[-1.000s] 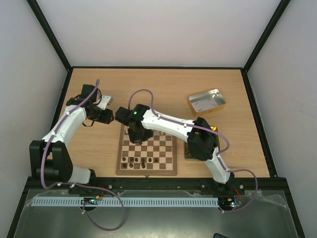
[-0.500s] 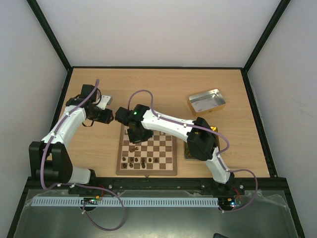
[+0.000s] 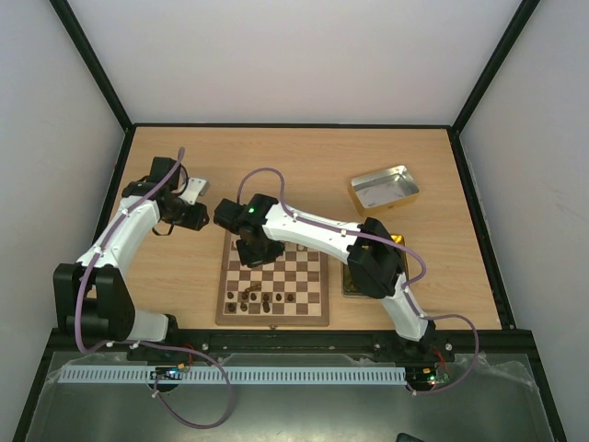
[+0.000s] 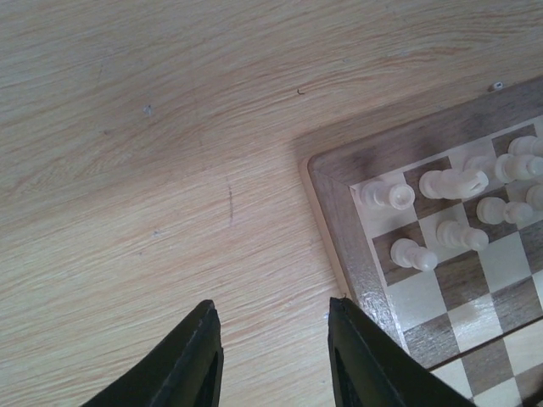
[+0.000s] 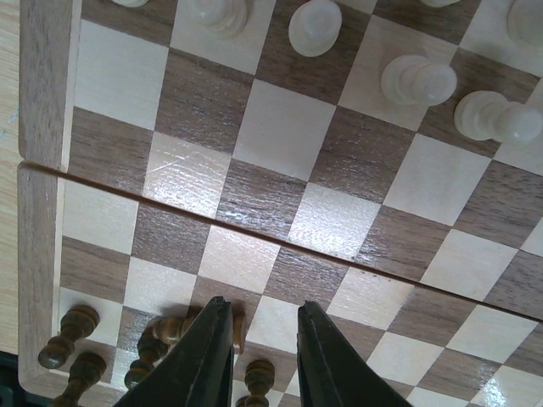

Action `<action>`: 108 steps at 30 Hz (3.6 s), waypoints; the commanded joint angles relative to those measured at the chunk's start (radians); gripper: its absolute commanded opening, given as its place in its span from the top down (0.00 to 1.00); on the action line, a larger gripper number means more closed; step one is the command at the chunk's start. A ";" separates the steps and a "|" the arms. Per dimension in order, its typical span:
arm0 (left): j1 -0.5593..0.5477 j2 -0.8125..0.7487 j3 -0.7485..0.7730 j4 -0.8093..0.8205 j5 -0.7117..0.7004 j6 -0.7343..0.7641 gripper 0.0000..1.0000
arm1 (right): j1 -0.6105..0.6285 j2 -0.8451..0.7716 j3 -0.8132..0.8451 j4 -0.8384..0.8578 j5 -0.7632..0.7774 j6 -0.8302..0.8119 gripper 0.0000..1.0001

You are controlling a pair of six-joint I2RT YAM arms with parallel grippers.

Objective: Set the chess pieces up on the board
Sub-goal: Place the chess piece on the chessboard, then pick up the chess piece from the chessboard.

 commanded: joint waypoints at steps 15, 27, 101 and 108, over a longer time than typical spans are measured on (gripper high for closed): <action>0.006 0.000 0.015 -0.030 -0.001 0.032 0.62 | 0.000 -0.039 0.039 -0.094 -0.037 -0.099 0.76; 0.006 0.006 -0.002 -0.015 -0.009 0.033 0.61 | 0.005 -0.048 0.002 -0.116 -0.128 -0.202 0.71; 0.037 0.026 -0.041 0.046 0.049 0.009 0.60 | 0.021 0.098 -0.038 -0.012 -0.288 0.279 0.56; 0.040 0.028 -0.043 0.046 0.052 0.012 0.60 | 0.020 0.107 -0.044 -0.008 -0.293 0.275 0.55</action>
